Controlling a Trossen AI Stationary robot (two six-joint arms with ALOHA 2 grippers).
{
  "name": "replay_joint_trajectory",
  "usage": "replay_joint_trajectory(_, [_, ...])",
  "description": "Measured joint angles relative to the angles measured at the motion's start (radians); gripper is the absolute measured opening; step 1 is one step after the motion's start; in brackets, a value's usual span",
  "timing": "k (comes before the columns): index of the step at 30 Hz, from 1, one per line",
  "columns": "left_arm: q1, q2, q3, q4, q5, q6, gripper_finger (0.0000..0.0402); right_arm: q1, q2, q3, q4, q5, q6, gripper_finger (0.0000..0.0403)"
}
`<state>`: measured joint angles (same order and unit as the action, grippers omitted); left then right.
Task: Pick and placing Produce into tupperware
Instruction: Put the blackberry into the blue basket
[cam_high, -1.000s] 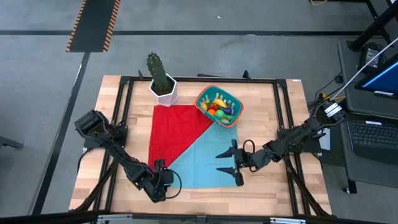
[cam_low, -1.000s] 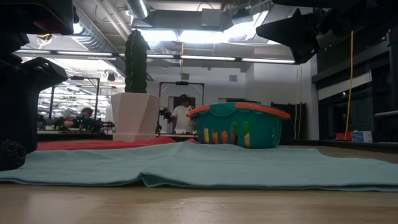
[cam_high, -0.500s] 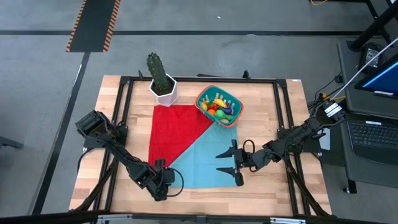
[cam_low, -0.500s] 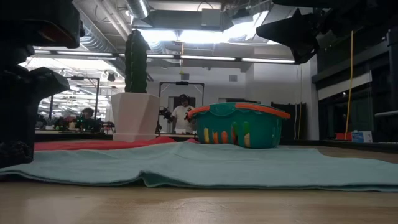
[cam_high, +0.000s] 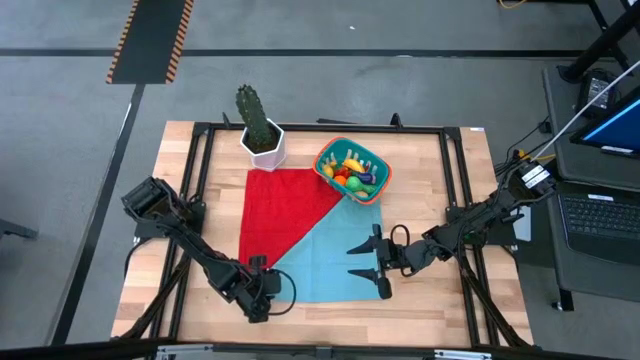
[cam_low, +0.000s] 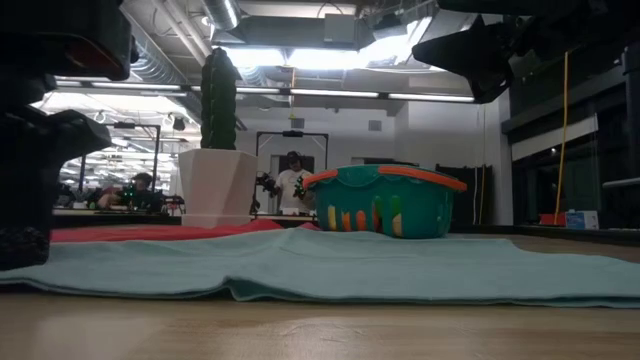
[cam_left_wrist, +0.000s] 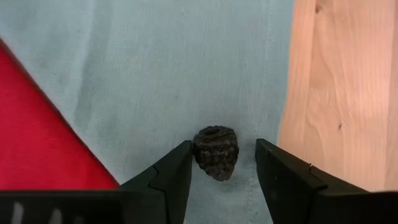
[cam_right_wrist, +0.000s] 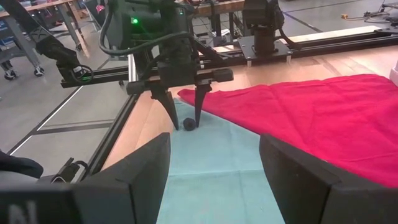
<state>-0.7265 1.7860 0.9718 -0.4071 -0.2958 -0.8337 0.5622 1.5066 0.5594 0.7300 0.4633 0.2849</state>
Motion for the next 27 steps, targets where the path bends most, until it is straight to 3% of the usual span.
replay_joint_trajectory(27, [0.015, -0.031, 0.000, -0.004, 0.011, 0.025, 0.0165, 0.000, 0.000, 0.000, 0.001, 0.000, 0.002, 0.0248])
